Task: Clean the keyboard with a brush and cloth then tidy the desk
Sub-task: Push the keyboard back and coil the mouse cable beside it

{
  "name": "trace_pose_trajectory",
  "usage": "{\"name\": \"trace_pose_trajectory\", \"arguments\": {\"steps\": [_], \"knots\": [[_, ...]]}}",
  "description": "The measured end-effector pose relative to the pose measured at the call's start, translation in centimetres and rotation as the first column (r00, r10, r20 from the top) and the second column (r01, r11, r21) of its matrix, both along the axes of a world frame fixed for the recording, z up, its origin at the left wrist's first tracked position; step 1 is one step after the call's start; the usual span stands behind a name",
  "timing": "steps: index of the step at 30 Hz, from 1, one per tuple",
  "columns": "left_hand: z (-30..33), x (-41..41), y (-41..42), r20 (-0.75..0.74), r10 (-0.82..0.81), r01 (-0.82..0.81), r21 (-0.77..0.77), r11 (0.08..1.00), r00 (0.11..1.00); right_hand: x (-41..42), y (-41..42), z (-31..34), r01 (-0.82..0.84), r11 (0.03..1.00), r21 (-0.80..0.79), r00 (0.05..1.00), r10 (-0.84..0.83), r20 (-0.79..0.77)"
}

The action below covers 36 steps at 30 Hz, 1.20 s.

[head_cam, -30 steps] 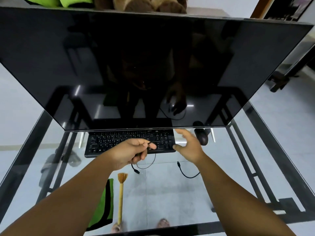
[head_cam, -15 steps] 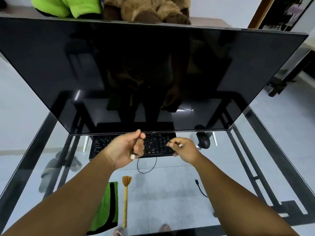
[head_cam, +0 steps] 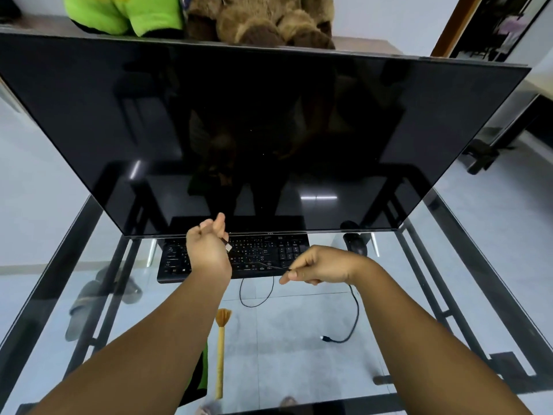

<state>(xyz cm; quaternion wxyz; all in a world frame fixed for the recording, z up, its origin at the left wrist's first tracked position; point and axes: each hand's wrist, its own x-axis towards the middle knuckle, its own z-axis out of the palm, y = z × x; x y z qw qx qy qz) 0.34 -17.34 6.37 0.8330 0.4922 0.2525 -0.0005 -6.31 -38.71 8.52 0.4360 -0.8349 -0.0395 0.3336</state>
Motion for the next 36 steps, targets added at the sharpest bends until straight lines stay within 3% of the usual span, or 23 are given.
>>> {"name": "trace_pose_trajectory", "arguments": {"steps": [1,2,3,4,7,9,10,12,14,17,19,22,24,26,28,30,32,34,35,36], "knots": [[-0.4,-0.5,0.0,0.049,-0.129,0.115,0.229,0.967,0.990,0.0,0.0,1.1,-0.015,0.999,0.040,1.000,0.015,-0.007],[-0.9,-0.9,-0.1,0.056,-0.274,0.222,0.442,0.869,0.960,-0.1,-0.1,2.2,-0.024,0.997,0.074,1.000,0.025,-0.008],[-1.2,-1.3,-0.1,0.029,-0.411,0.322,0.574,0.753,0.911,-0.1,-0.2,3.3,-0.028,0.995,0.093,1.000,0.028,0.005],[-1.2,-1.8,-0.2,-0.026,-0.530,0.433,0.612,0.662,0.848,-0.2,-0.3,4.3,-0.025,0.995,0.102,0.999,0.022,0.036],[-0.2,-3.3,-0.5,-0.168,-0.811,0.790,0.404,0.462,0.560,0.4,-0.8,6.3,0.103,0.983,0.150,0.976,-0.129,0.174],[0.2,-4.3,-0.4,-0.190,-0.911,0.900,0.322,0.295,0.366,1.2,-1.2,6.0,0.264,0.937,0.227,0.914,-0.318,0.251],[0.3,-4.6,-0.3,-0.171,-0.935,0.926,0.278,0.256,0.310,1.7,-1.3,5.6,0.334,0.910,0.244,0.872,-0.397,0.287],[0.7,-4.8,-0.3,-0.075,-0.955,0.953,0.128,0.275,0.286,2.4,-1.3,4.2,0.409,0.874,0.261,0.816,-0.479,0.324],[1.5,-4.5,-0.5,0.028,-0.941,0.941,-0.043,0.336,0.338,2.7,-1.1,2.6,0.454,0.845,0.283,0.789,-0.529,0.313],[2.7,-3.7,0.0,0.116,-0.842,0.829,-0.286,0.480,0.528,2.6,-1.3,0.2,0.543,0.802,0.250,0.747,-0.597,0.291],[2.8,-3.1,0.6,0.114,-0.733,0.713,-0.369,0.596,0.671,1.9,-1.4,-1.1,0.536,0.828,0.169,0.793,-0.561,0.238],[2.5,-2.1,0.7,0.054,-0.428,0.405,-0.446,0.798,0.902,0.6,-1.1,-1.8,0.415,0.910,0.019,0.899,-0.413,0.149],[2.3,-1.3,0.6,0.011,-0.204,0.181,-0.505,0.844,0.979,0.1,-0.6,-1.3,0.309,0.951,-0.026,0.948,-0.306,0.085],[2.0,-1.0,0.1,0.034,-0.122,0.125,-0.393,0.911,0.992,-0.1,0.1,-0.4,0.192,0.981,-0.029,0.981,-0.191,0.012],[1.2,-1.2,-0.8,0.133,-0.228,0.228,0.015,0.973,0.964,0.0,0.7,0.9,0.078,0.997,-0.007,0.996,-0.079,-0.043],[0.1,-1.7,-1.5,0.174,-0.431,0.344,0.378,0.860,0.886,0.2,0.9,2.7,0.000,1.000,0.023,0.999,0.001,-0.046],[-0.5,-2.2,-1.6,0.068,-0.656,0.570,0.432,0.699,0.752,0.6,0.5,4.6,-0.001,0.999,0.045,1.000,0.001,0.021],[-0.2,-3.1,-1.2,-0.108,-0.870,0.791,0.481,0.378,0.482,0.8,-0.4,6.3,0.076,0.993,0.092,0.989,-0.087,0.122],[0.0,-3.5,-0.9,-0.157,-0.915,0.851,0.452,0.269,0.372,0.9,-0.9,6.8,0.128,0.984,0.127,0.975,-0.148,0.168],[0.5,-3.9,-0.7,-0.167,-0.937,0.896,0.384,0.224,0.306,1.2,-1.2,6.9,0.194,0.967,0.166,0.950,-0.227,0.212]]}}
